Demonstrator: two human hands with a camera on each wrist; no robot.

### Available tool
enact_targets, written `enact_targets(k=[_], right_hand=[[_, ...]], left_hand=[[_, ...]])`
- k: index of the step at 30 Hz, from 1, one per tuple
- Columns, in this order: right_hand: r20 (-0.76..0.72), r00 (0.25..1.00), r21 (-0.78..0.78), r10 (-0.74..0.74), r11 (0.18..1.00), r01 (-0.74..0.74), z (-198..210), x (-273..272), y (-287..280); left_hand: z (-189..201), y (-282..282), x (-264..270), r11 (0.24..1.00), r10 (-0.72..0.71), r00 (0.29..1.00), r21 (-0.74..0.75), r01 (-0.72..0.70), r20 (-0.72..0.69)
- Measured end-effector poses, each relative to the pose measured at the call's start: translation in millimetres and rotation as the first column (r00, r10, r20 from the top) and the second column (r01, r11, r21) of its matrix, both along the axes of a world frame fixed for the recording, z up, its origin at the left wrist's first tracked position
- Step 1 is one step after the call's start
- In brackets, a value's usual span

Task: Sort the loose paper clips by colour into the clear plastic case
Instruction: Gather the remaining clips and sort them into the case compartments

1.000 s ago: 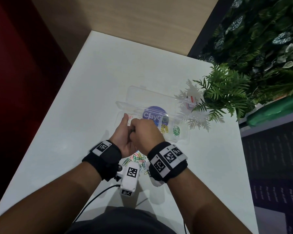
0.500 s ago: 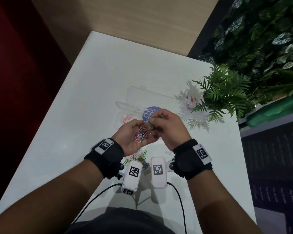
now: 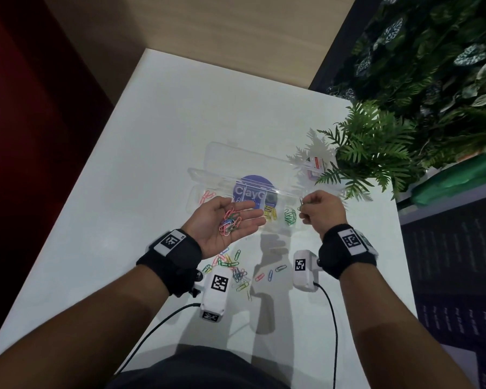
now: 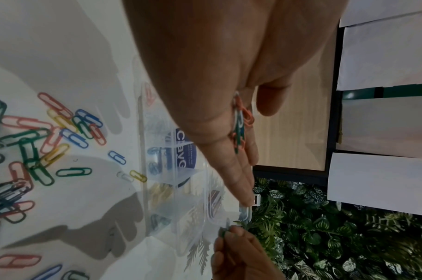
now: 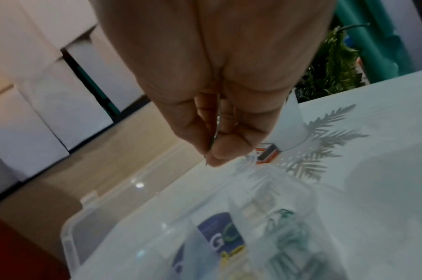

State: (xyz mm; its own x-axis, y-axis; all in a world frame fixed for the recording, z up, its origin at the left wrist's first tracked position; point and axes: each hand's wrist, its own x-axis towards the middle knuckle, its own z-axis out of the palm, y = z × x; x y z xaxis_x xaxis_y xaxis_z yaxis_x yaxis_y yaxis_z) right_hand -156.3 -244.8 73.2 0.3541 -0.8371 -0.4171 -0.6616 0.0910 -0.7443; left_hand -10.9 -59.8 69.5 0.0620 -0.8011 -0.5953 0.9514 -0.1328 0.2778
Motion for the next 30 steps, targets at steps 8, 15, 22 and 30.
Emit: enact_targets(k=[8, 15, 22, 30], right_hand=[[-0.296, 0.948, -0.094, 0.116, 0.984, -0.150, -35, 6, -12], [-0.256, 0.947, -0.241, 0.192, 0.936, -0.255, 8, 9, 18], [-0.156, 0.761, -0.350, 0.629, 0.685, -0.638, 58, 33, 94], [-0.334, 0.645, -0.349, 0.687, 0.546, -0.762, 55, 42, 106]], left_hand=[[3, -3, -1, 1.000, 0.022, 1.000, -0.022, -0.022, 0.000], [13, -4, -6, 0.999, 0.020, 1.000, -0.041, -0.019, 0.009], [20, 1, -17, 0.998, -0.031, 0.998, -0.044, 0.034, 0.050], [25, 12, -20, 0.995, -0.083, 0.990, -0.050, 0.089, 0.115]])
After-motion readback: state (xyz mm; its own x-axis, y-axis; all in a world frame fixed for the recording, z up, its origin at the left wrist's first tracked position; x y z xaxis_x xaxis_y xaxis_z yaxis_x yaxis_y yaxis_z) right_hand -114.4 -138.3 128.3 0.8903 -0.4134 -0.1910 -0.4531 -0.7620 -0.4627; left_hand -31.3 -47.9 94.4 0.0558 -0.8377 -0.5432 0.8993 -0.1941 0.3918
